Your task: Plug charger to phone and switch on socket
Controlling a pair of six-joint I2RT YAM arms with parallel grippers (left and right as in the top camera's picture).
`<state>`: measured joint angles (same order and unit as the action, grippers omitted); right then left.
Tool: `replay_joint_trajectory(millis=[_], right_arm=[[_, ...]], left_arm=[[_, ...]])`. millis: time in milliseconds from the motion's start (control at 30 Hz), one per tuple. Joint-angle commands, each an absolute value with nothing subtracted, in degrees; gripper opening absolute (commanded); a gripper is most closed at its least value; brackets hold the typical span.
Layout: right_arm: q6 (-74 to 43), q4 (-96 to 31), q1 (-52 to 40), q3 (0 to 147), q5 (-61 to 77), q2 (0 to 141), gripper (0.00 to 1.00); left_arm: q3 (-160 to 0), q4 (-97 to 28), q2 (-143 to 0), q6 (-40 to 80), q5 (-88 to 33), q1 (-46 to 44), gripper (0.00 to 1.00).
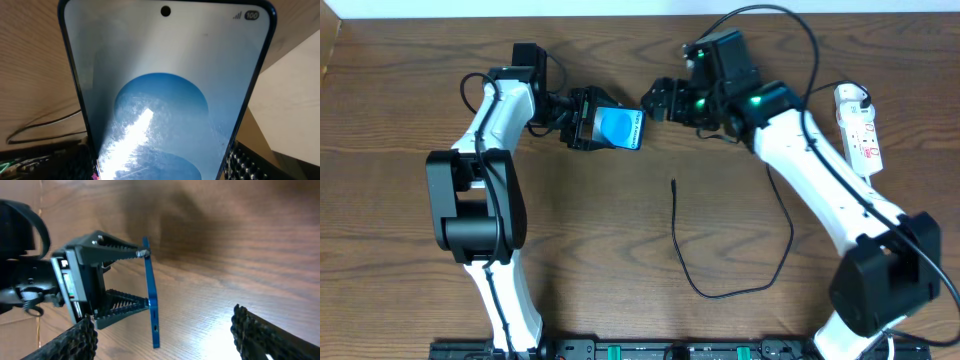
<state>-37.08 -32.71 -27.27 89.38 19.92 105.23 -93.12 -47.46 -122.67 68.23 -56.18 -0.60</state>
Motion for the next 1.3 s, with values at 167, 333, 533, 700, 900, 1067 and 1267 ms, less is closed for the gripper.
replay_joint_trajectory(millis=[167,333,533,700,900,1067,1267], right_arm=[[-40.58,-29.52,-30.85,89.01,19.99,109.23,0.67],[-41.8,-29.1,-31.94,89.01,19.88,110.65,0.57],[-42.87,-29.06,-32.53,89.01,19.64,112.12,0.51],[-44.14,-28.42,-32.86,89.01,19.66,113.45,0.42],[-44.12,-27.35,-33.52,89.01,19.35,113.75,0.27],[-44.12,-27.16,-33.98,89.01,17.89,113.75,0.19],[-44.12,-26.89,-33.98,89.01,17.89,113.75,0.02]], left_arm=[[-92.99,-47.4,-120.51,72.2,-57.17,-2.11,0.66],[-92.99,-47.4,-120.51,72.75,-57.17,-2.5,0.66],[-92.99,-47.4,-120.51,72.77,-57.17,-2.57,0.66],[-92.99,-47.4,-120.51,72.77,-57.19,-2.57,0.66],[-92.99,-47.4,-120.51,72.79,-57.36,-2.57,0.66],[-92.99,-47.4,-120.51,72.79,-57.54,-2.57,0.66],[-92.99,-47.4,-120.51,72.79,-57.58,-2.57,0.66]])
